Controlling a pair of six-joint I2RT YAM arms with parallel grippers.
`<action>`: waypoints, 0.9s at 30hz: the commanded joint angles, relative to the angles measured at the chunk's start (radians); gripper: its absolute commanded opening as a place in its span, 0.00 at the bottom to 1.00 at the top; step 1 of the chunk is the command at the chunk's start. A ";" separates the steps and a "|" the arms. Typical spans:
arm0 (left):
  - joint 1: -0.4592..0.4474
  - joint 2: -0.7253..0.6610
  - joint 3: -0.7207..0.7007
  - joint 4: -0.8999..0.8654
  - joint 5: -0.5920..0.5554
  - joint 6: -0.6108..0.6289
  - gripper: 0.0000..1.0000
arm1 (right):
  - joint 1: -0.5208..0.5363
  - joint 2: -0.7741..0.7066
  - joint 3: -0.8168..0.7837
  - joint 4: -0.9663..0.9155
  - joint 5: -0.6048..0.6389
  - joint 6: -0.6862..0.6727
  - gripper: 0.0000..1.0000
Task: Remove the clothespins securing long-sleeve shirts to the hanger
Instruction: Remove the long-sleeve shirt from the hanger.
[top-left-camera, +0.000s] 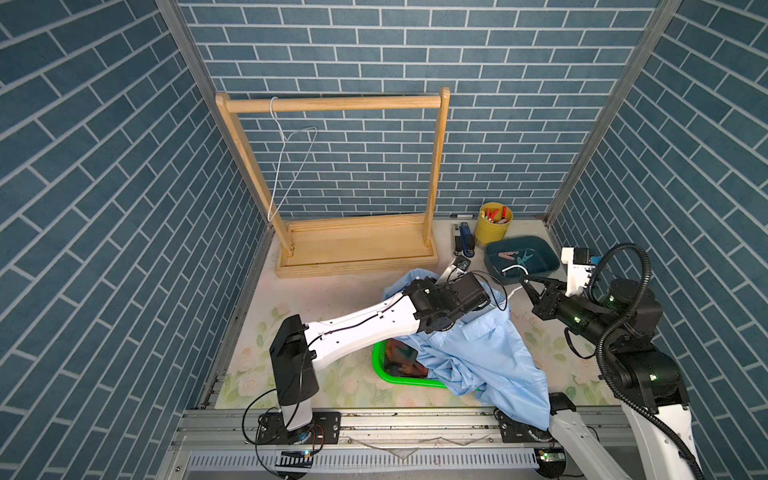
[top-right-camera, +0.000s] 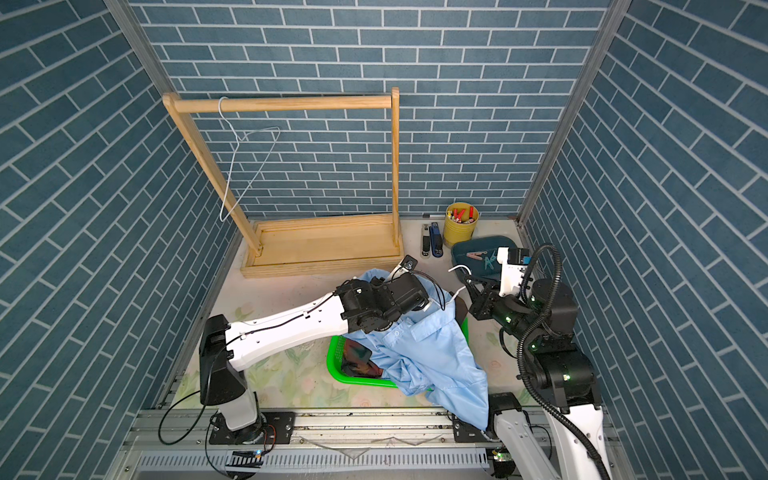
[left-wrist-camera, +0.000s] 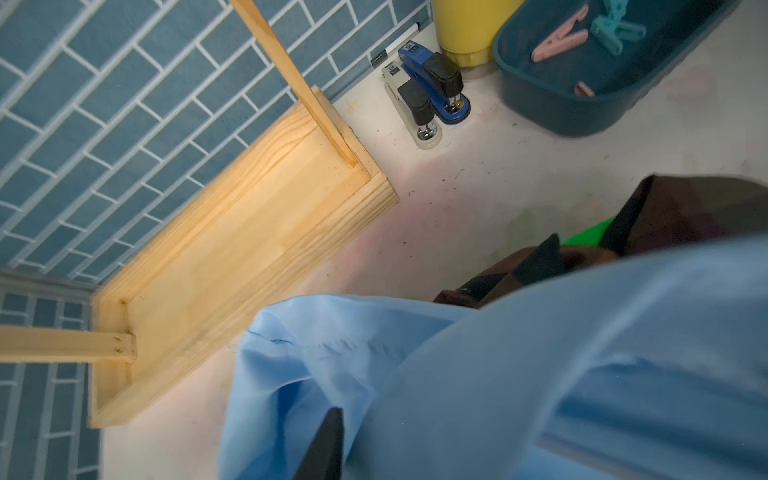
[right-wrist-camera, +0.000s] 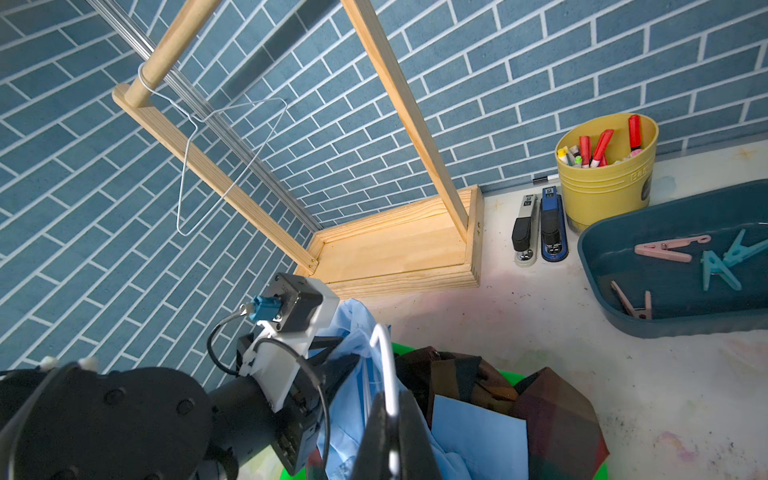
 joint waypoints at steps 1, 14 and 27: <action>0.032 -0.041 0.014 -0.067 -0.052 -0.015 0.16 | 0.002 -0.016 0.014 -0.004 -0.064 -0.031 0.00; 0.215 -0.073 0.004 -0.023 0.079 0.075 0.09 | 0.003 -0.076 0.001 -0.033 -0.081 -0.046 0.00; 0.377 -0.082 -0.092 0.043 0.254 0.078 0.11 | 0.003 -0.147 0.018 -0.073 -0.023 -0.063 0.00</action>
